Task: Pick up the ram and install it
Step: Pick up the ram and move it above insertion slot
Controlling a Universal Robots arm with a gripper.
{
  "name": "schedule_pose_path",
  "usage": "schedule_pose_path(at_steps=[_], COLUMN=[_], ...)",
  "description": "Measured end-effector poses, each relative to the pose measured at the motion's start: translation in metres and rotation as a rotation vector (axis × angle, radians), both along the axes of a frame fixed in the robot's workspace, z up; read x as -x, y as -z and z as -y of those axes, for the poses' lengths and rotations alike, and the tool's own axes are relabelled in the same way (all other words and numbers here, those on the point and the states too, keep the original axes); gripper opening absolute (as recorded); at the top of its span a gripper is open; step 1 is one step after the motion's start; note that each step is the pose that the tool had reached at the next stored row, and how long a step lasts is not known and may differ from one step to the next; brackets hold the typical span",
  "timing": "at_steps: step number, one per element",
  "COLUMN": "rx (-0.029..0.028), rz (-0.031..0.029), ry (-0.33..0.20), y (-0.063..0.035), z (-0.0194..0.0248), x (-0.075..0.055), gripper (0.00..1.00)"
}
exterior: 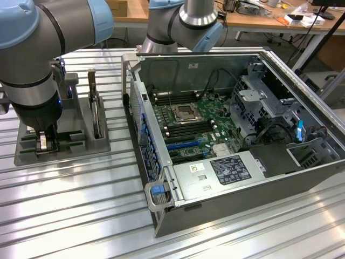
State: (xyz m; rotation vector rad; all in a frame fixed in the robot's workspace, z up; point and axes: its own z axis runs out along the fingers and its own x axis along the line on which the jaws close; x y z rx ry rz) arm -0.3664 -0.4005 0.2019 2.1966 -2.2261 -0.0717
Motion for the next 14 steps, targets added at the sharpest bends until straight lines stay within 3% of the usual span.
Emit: schedule_pose_path(at_steps=[7,10,14], rx=[0.0,0.0003,0.0003], rz=[0.0,-0.0001,-0.0001], ry=[0.0,0.0,0.0], y=[-0.0019,-0.0311,-0.0516], z=[0.0,0.0,-0.0001], x=[0.0,0.0,0.0], gripper=[0.14,0.14,0.14])
